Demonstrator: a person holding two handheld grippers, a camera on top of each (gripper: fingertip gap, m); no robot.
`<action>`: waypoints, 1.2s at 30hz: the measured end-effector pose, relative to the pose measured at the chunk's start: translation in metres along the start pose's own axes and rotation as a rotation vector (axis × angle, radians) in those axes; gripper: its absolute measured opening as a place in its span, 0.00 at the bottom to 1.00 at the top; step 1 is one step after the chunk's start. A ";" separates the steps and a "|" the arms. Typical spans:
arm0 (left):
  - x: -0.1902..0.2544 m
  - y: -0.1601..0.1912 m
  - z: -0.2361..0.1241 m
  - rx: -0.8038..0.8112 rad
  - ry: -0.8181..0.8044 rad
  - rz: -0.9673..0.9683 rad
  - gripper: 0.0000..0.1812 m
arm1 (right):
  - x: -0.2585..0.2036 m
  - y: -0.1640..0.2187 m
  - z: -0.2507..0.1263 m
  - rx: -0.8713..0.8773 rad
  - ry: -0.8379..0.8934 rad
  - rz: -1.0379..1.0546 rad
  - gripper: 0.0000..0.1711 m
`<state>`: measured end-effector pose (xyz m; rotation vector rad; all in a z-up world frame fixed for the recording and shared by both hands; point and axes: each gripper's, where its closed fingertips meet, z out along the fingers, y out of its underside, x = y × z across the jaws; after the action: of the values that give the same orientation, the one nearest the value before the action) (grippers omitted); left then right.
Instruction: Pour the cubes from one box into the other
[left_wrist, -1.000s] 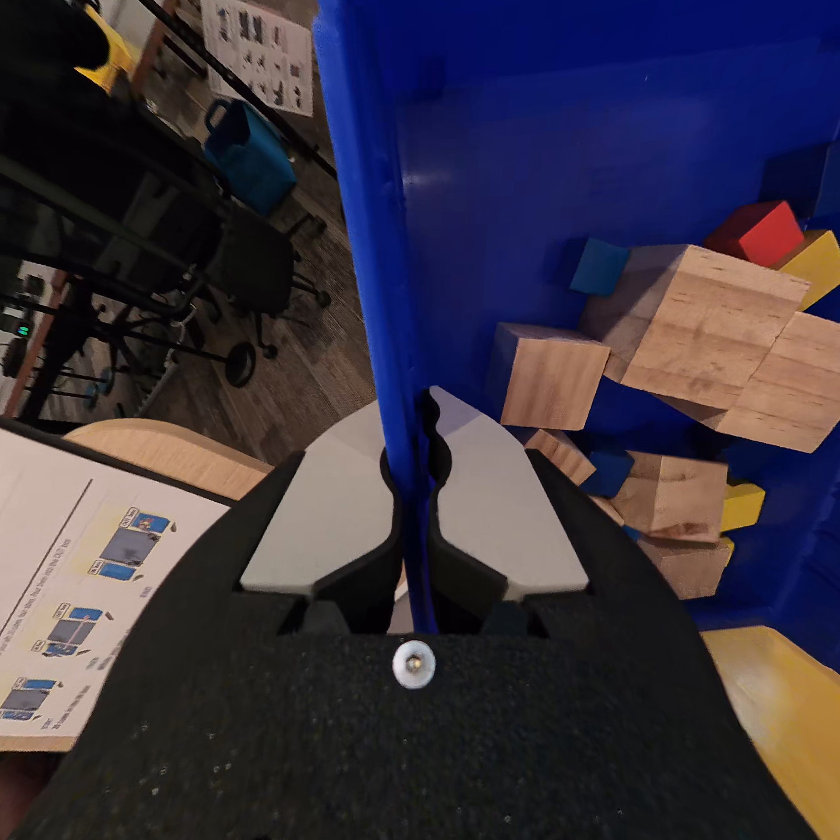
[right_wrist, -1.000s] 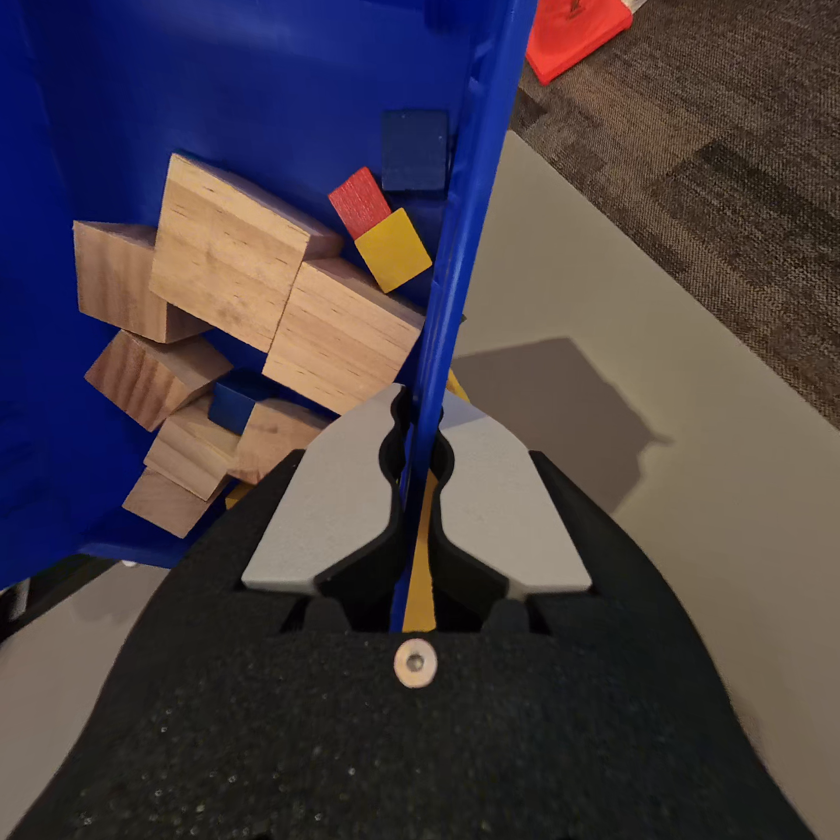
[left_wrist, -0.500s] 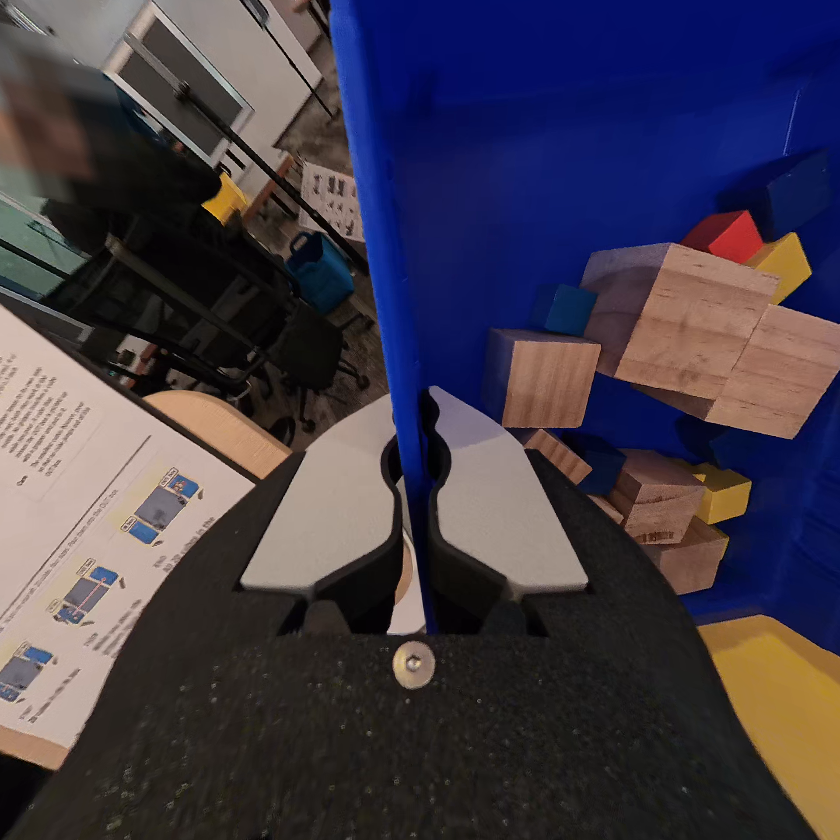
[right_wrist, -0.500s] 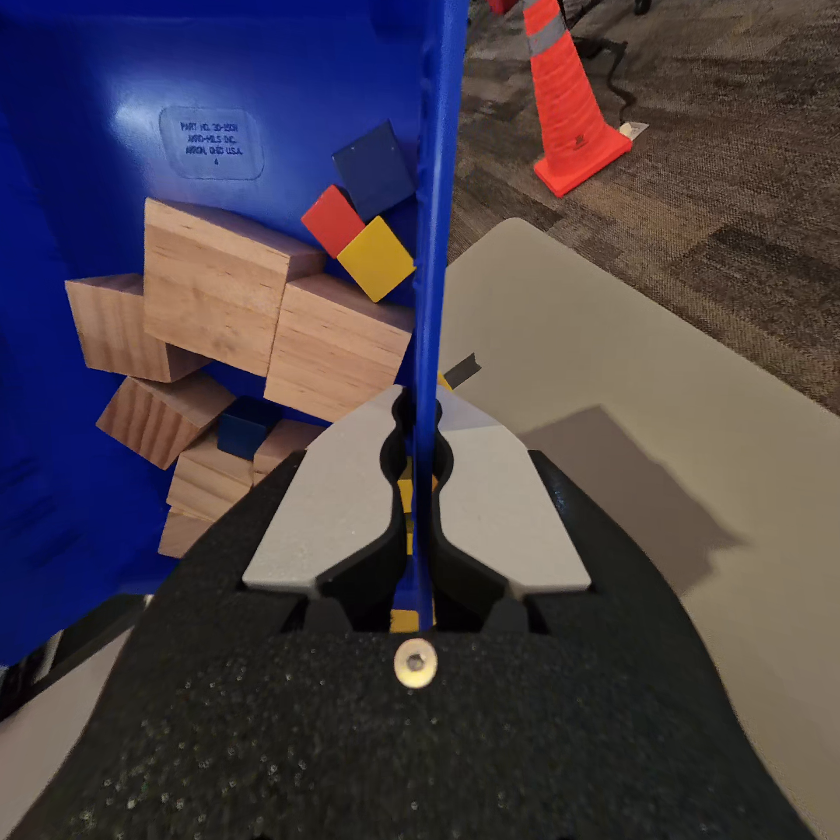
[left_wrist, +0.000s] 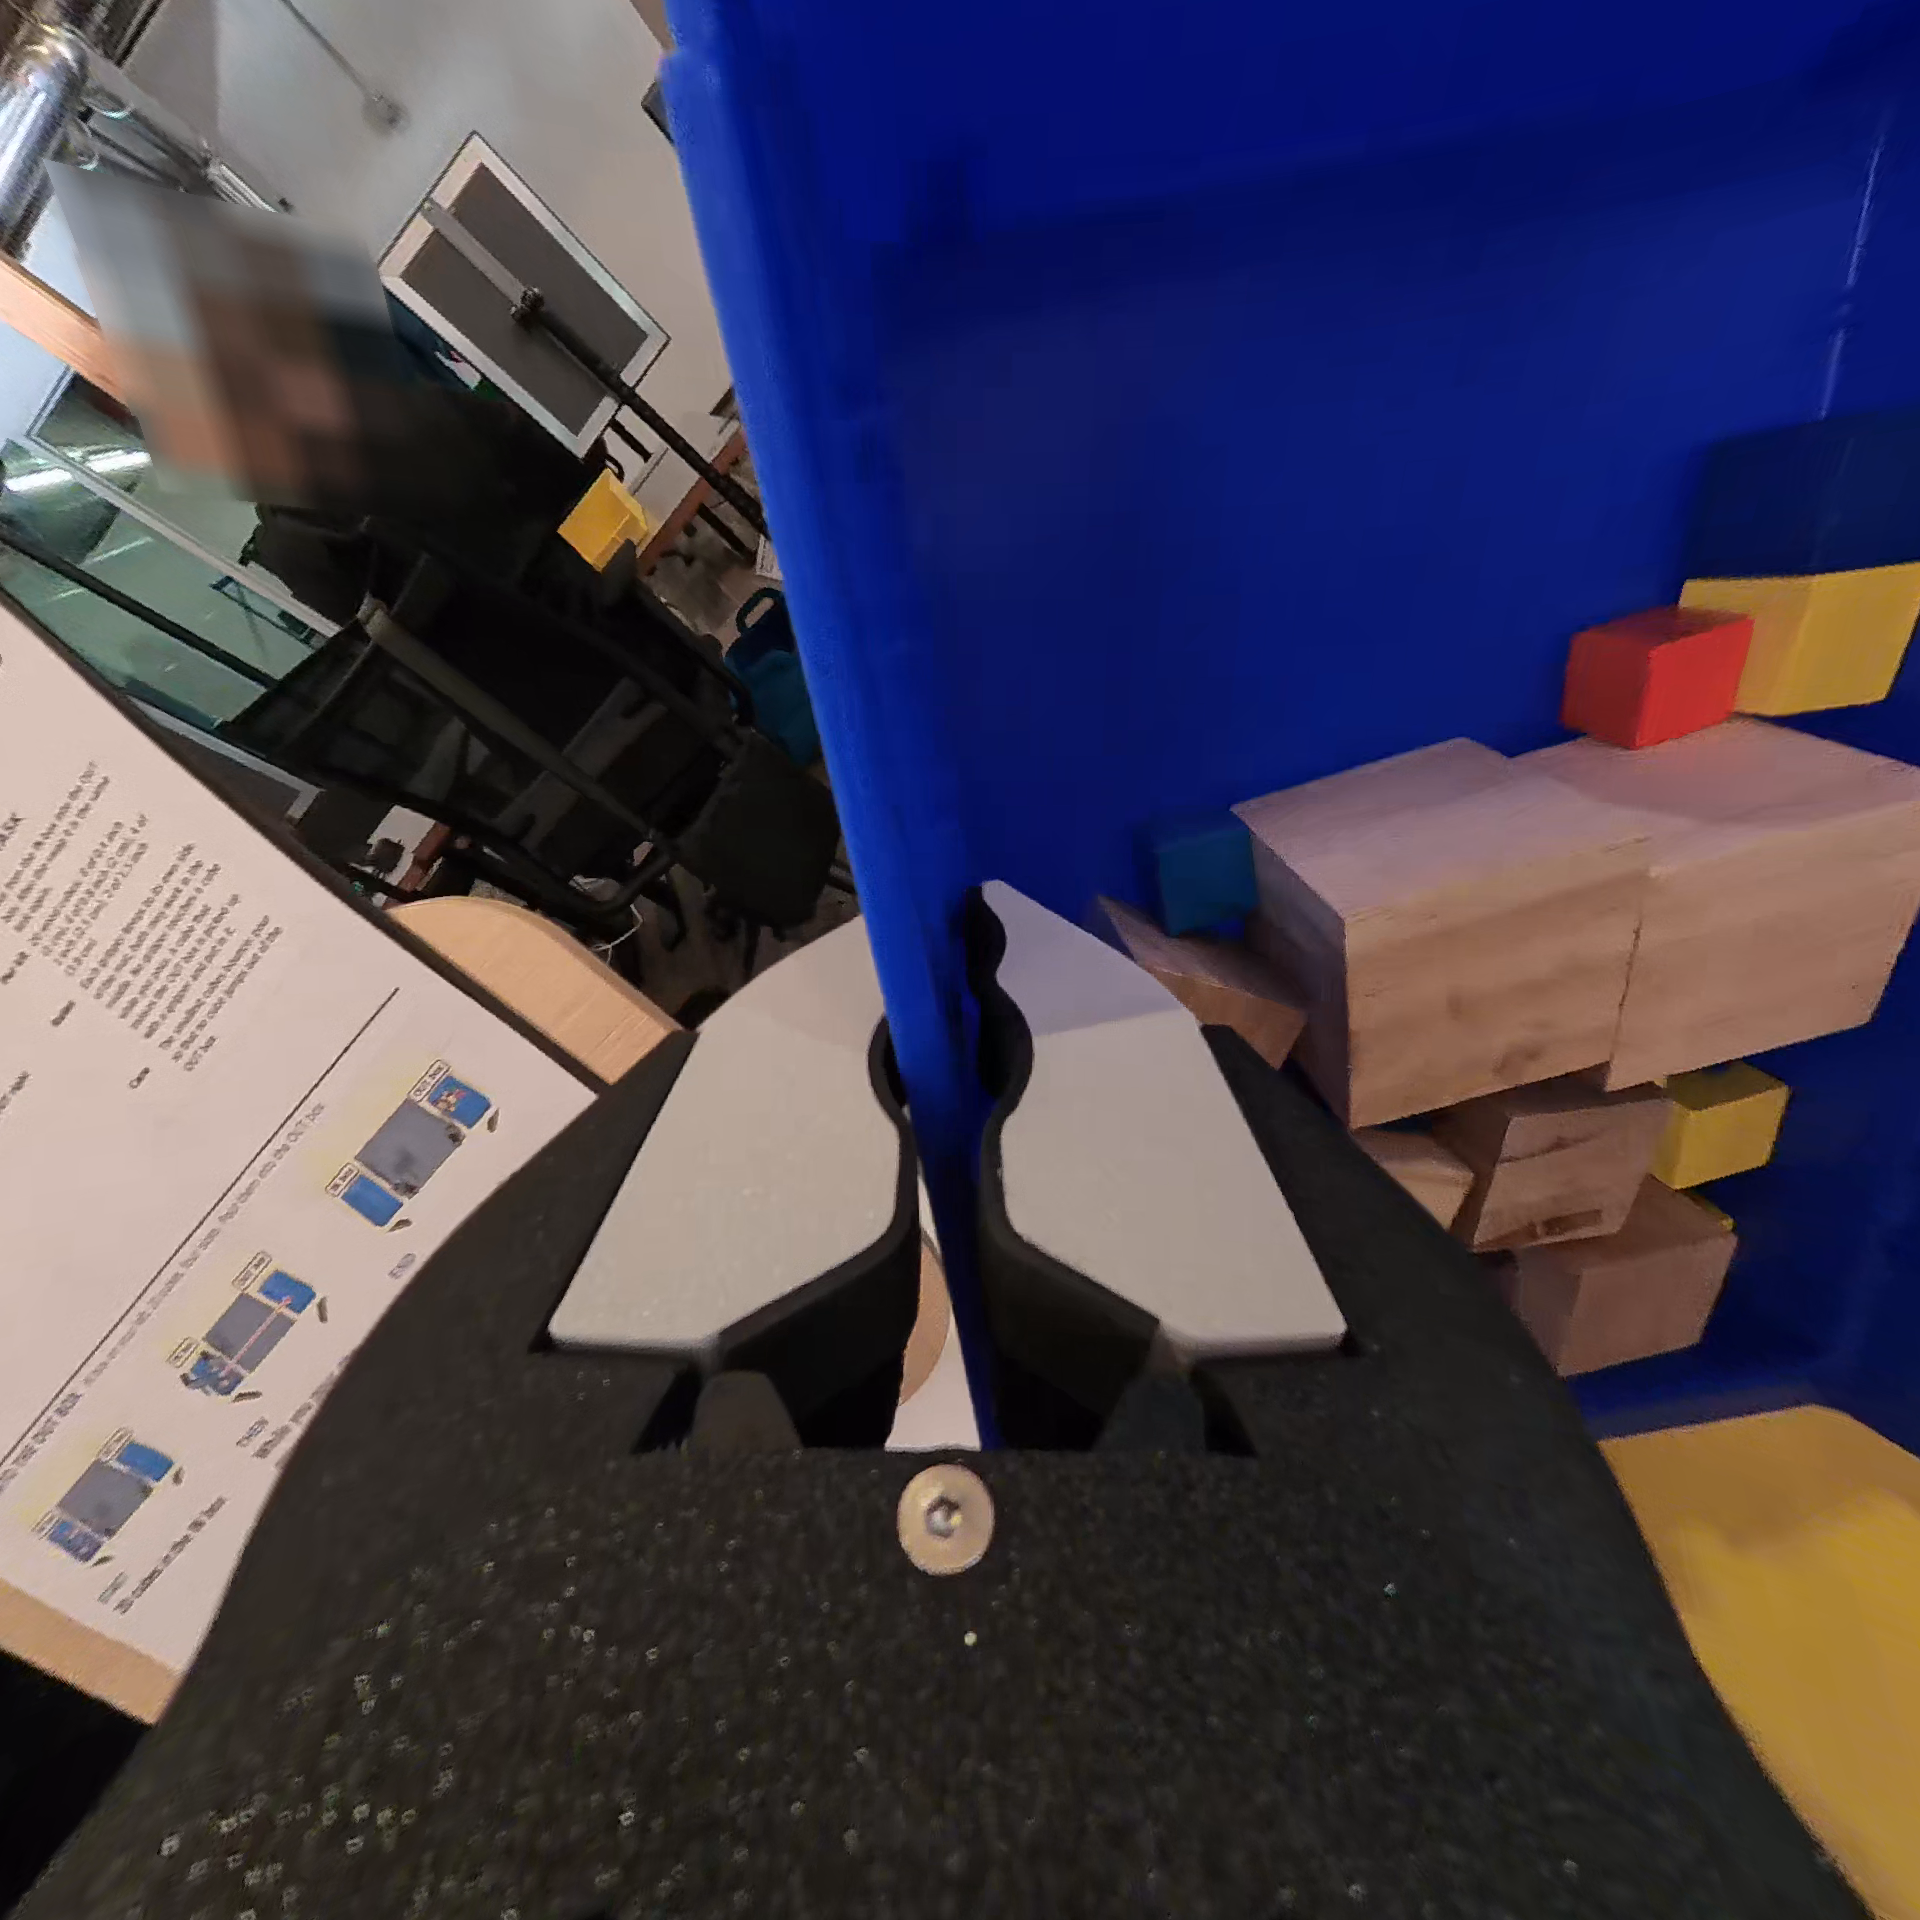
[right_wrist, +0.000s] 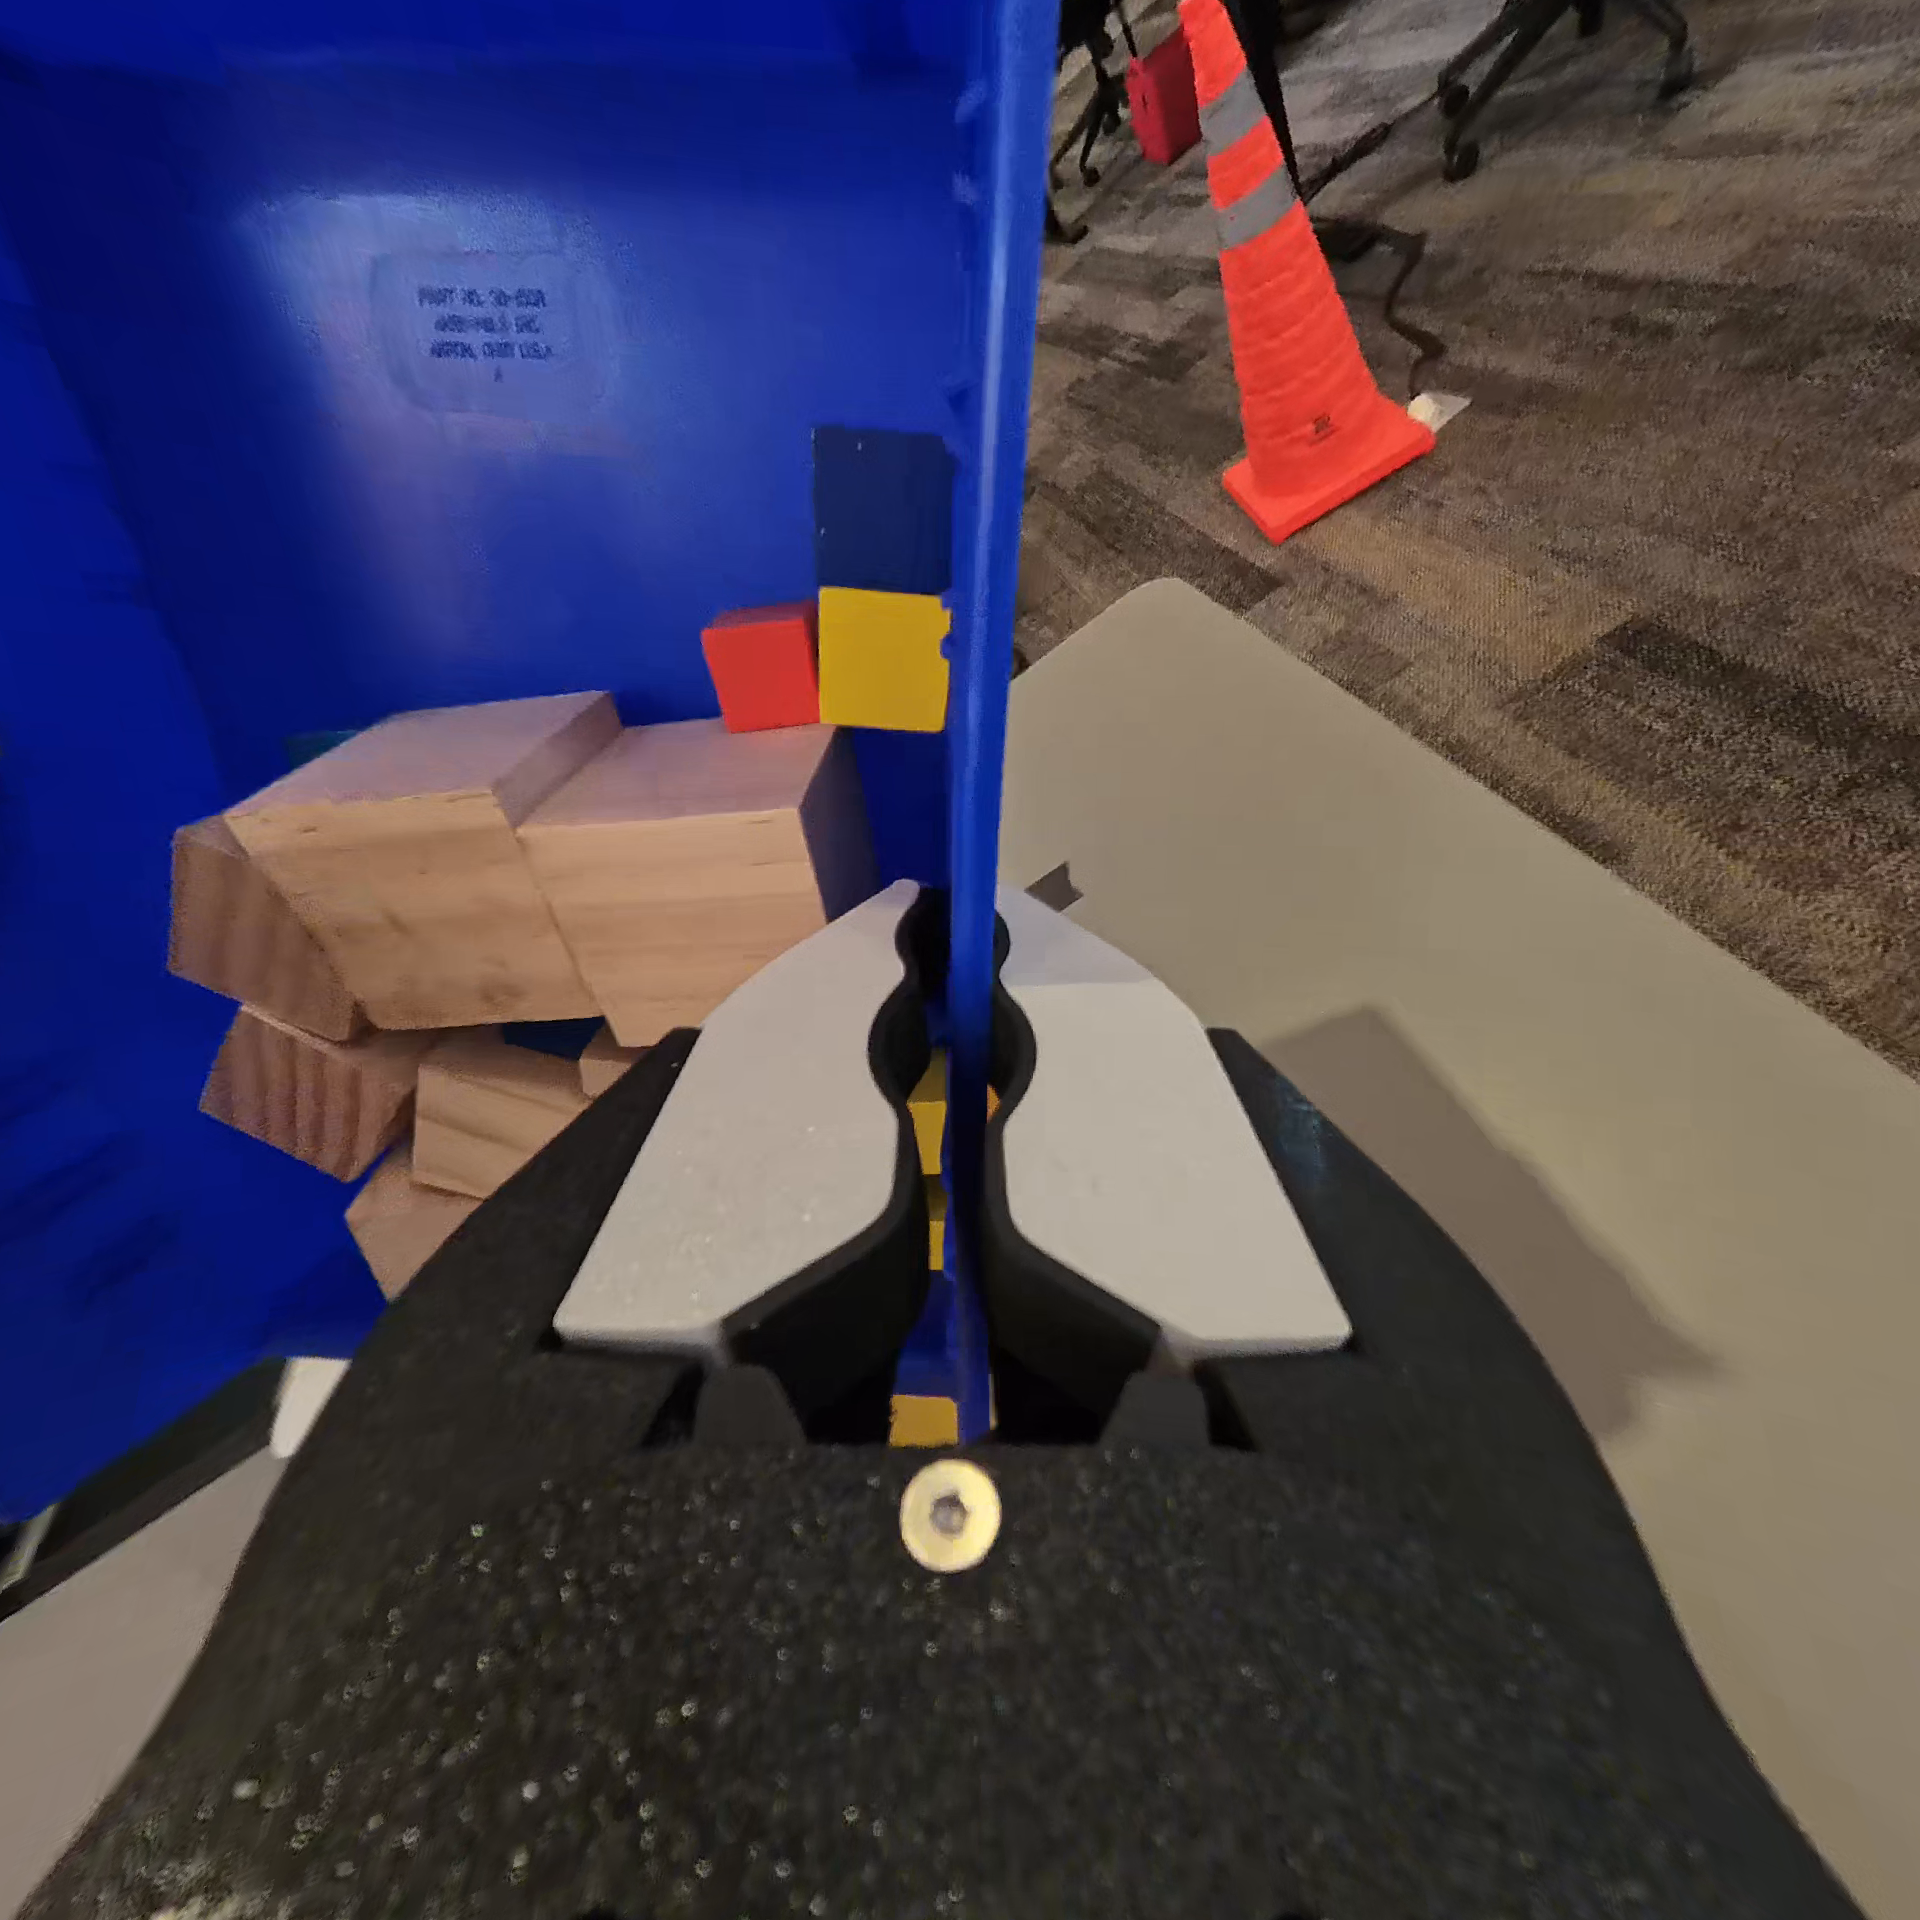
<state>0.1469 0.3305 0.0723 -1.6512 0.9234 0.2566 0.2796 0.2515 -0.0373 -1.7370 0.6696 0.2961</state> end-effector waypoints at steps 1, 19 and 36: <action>0.002 -0.001 0.000 0.007 0.007 -0.001 0.03 | 0.002 0.000 0.001 -0.003 -0.001 0.009 0.03; -0.013 -0.022 -0.033 0.291 -0.155 -0.002 0.03 | -0.014 -0.015 0.003 0.243 -0.158 0.006 0.03; -0.013 -0.016 -0.067 0.483 -0.279 -0.026 0.03 | -0.021 -0.024 -0.011 0.408 -0.247 -0.016 0.03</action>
<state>0.1295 0.2759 0.1124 -1.1469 0.6847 0.2181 0.2752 0.2505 -0.0046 -1.2906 0.4949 0.3312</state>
